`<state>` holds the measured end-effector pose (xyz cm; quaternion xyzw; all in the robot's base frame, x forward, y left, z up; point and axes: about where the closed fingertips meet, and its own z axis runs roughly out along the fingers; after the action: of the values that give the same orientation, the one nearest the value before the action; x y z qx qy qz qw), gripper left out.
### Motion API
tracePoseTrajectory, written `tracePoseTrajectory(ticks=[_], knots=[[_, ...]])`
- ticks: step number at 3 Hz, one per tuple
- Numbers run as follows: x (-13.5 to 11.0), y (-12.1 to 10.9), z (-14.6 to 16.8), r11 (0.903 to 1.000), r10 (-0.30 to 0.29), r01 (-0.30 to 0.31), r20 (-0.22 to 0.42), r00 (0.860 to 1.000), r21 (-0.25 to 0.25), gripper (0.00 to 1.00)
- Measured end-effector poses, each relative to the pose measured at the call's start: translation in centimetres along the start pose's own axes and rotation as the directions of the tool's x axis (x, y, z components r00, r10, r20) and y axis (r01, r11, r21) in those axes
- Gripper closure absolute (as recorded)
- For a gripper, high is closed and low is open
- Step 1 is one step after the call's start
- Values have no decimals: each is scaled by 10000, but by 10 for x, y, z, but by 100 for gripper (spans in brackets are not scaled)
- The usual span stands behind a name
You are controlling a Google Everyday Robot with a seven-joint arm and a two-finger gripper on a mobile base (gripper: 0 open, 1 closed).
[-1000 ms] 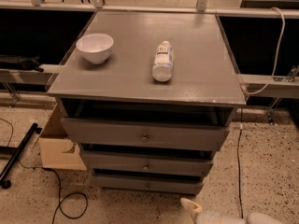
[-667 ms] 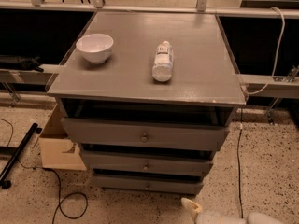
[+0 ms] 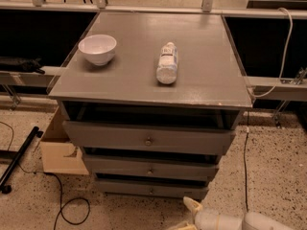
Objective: Open bottom drawer
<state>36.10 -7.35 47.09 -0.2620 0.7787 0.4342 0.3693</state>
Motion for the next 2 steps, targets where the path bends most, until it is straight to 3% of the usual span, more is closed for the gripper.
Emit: tracePoseTrajectory(ticks=[2], knots=[[0, -63, 26, 9943, 441, -495, 581, 9973, 942, 0]])
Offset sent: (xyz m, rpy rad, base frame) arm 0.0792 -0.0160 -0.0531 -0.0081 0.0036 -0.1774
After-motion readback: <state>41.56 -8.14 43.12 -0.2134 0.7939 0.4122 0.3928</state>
